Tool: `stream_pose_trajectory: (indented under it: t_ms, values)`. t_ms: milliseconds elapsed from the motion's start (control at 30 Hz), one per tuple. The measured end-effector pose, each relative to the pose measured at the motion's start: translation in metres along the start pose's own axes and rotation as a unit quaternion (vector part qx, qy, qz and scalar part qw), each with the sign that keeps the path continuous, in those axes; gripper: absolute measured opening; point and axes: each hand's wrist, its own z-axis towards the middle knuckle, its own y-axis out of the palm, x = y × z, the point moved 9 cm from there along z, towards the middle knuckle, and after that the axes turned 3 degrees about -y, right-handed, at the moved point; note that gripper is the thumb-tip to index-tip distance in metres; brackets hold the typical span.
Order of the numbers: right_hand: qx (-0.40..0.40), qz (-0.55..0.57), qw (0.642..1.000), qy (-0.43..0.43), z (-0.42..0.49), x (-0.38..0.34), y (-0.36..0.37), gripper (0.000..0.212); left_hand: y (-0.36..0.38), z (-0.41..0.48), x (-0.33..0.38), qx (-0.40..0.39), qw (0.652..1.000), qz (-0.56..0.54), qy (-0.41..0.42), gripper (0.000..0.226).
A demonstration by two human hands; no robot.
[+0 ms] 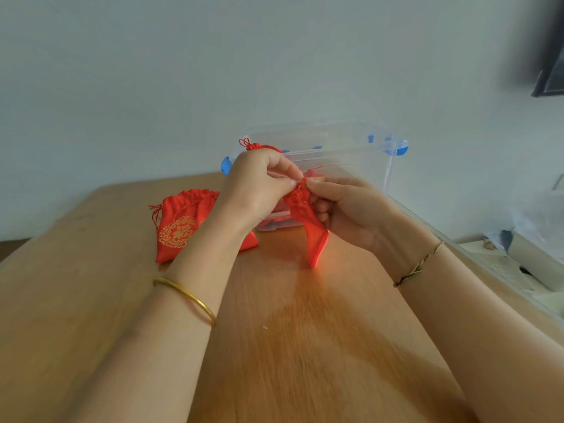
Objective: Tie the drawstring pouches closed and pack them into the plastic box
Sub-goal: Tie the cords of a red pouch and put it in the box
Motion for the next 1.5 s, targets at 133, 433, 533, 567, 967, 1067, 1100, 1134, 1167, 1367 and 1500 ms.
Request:
stream_pose_trajectory:
  t_ms: [133, 433, 533, 567, 967, 1067, 1100, 1134, 1167, 1367, 1500]
  values:
    - [0.019, -0.007, 1.0, 0.006, -0.002, -0.001, -0.002, 0.018, 0.001, -0.001, 0.001, -0.011, 1.0, 0.01, -0.008, 0.013]
    - [0.013, -0.1, 0.993, -0.055, -0.004, -0.016, -0.001, 0.025, -0.005, 0.0, 0.016, 0.036, 0.983, 0.168, 0.063, 0.008]
    - [0.063, -0.205, 0.97, -0.113, -0.007, -0.029, -0.015, 0.025, -0.017, 0.004, 0.01, 0.061, 0.976, 0.2, 0.064, 0.006]
    - [0.072, -0.209, 0.968, -0.116, -0.008, -0.029, -0.016, 0.026, -0.019, 0.004, 0.009, 0.066, 0.974, 0.206, 0.065, 0.006]
    - [0.092, -0.465, 0.865, -0.163, -0.022, -0.023, -0.001, 0.044, -0.025, 0.006, -0.007, 0.074, 0.992, 0.098, -0.007, 0.02]
    - [0.12, -0.502, 0.833, -0.199, -0.024, -0.034, -0.005, 0.015, -0.025, 0.005, -0.013, 0.063, 0.997, 0.028, -0.025, 0.021]
    - [0.121, -0.501, 0.832, -0.204, -0.024, -0.037, -0.006, 0.009, -0.025, 0.005, -0.015, 0.064, 0.998, 0.003, -0.029, 0.021]
    - [0.121, -0.493, 0.838, -0.201, -0.025, -0.039, -0.007, 0.006, -0.025, 0.004, -0.017, 0.066, 0.997, -0.02, -0.033, 0.021]
    - [0.123, -0.478, 0.848, -0.193, -0.023, -0.043, -0.01, 0.003, -0.026, 0.005, -0.018, 0.073, 0.996, -0.041, -0.036, 0.019]
    - [0.163, -0.396, 0.885, -0.183, 0.021, -0.103, -0.033, 0.008, -0.039, 0.021, -0.034, 0.121, 0.991, 0.004, -0.063, 0.018]
    - [0.188, -0.447, 0.864, -0.132, 0.076, -0.129, -0.049, 0.021, -0.06, 0.021, -0.054, 0.219, 0.97, 0.052, -0.087, 0.01]
